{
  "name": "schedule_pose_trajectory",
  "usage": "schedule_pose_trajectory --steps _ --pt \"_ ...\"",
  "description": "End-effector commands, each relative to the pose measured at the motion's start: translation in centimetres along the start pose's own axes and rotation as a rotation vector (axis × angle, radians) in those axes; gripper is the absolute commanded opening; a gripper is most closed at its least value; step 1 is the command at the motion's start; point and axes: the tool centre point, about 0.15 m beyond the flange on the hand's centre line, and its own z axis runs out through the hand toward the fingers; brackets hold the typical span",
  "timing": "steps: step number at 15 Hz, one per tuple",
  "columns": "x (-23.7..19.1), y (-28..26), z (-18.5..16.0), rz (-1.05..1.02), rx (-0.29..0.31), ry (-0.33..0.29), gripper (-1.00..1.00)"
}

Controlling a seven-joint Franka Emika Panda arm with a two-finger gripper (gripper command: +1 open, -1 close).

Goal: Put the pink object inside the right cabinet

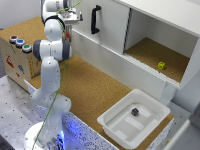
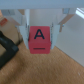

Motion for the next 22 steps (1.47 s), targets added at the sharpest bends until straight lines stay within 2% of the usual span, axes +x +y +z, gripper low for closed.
schedule_pose_trajectory --steps 1,2,5,6,7,8,9,11,14,15,17,18,22 --pt "-10.2 8.0 6.0 0.178 0.113 0.231 -1.0" --pt "-11.2 10.4 6.6 0.222 0.131 0.24 -1.0" --pt "-13.4 17.4 7.8 0.347 0.133 0.279 -1.0" --pt "-14.1 20.1 8.4 0.414 0.13 0.257 -1.0" --pt "-14.9 22.9 8.8 0.482 0.167 0.27 -1.0" --pt "-15.7 25.4 8.9 0.525 0.167 0.282 -1.0" --pt "-16.6 28.1 9.0 0.581 0.195 0.311 -1.0" --pt "-18.0 33.3 9.0 0.674 0.21 0.383 -1.0" --pt "-18.0 39.0 7.8 0.739 0.247 0.495 -1.0" --pt "-17.5 40.6 7.3 0.725 0.287 0.534 -1.0" --pt "-16.5 43.4 6.5 0.729 0.233 0.516 -1.0" --pt "-16.2 44.8 6.7 0.743 0.236 0.509 -1.0" --pt "-13.7 49.8 7.5 0.754 0.166 0.456 -1.0"
